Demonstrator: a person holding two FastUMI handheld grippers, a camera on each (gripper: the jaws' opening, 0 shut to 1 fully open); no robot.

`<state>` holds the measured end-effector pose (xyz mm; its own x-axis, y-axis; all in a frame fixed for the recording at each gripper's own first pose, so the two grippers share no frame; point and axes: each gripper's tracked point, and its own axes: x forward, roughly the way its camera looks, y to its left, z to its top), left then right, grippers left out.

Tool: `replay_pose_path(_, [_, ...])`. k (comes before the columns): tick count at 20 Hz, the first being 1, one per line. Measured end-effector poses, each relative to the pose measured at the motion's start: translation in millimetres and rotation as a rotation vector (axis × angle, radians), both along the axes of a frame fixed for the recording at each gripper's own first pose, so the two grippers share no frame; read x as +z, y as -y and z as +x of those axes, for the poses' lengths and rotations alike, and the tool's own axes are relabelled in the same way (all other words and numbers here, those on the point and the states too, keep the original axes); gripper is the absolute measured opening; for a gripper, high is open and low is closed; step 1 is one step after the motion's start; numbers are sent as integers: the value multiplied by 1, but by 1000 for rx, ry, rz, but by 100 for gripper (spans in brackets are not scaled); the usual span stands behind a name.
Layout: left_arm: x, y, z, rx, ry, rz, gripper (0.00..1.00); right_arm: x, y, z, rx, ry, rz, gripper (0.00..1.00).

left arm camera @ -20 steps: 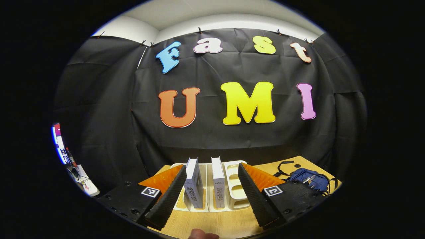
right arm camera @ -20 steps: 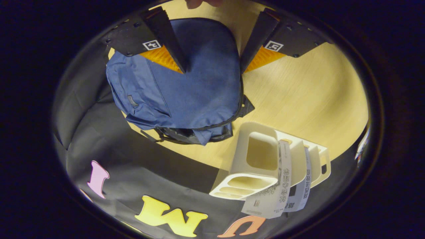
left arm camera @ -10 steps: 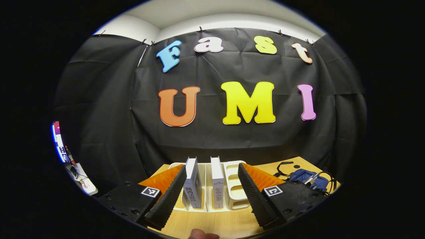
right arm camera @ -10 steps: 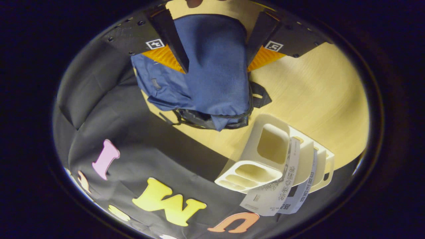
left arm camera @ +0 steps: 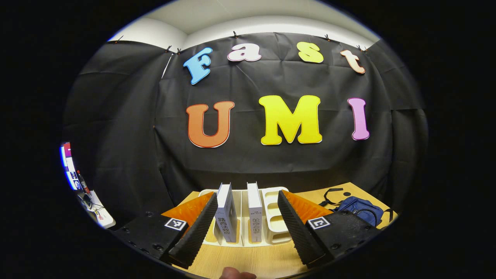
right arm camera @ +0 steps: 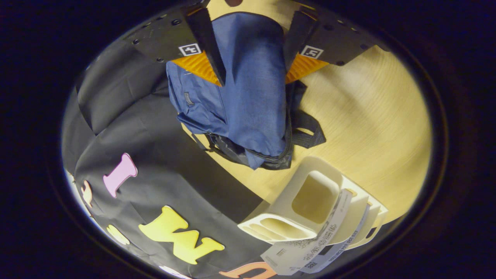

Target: Open the schoolbag, grab two books from the bookshelf and put them into the schoolbag.

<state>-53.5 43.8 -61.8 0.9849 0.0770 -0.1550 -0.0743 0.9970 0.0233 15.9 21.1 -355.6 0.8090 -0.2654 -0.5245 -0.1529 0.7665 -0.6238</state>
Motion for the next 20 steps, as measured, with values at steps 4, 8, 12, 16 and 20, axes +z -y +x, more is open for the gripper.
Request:
replay_pose_path(4, [0, 1, 1, 1, -4, -5, 98, 15, 3, -2, 8, 10, 12, 36])
replay_pose_path(8, [-8, 2, 10, 4, -23, -19, 98, 18, 14, -2, 53, -94, 155, 8])
replay_pose_path(12, [-11, 4, 25, -8, -52, -26, 98, 68, 25, 1, 57, -62, 263, 2])
replay_pose_path(16, [-11, 10, 47, -32, -117, -128, 98, 131, 65, 8, 28, 14, 317, 1])
replay_pose_path(20, [-10, 7, 84, -45, -206, -138, 98, 180, 113, 24, 20, 66, 322, 1])
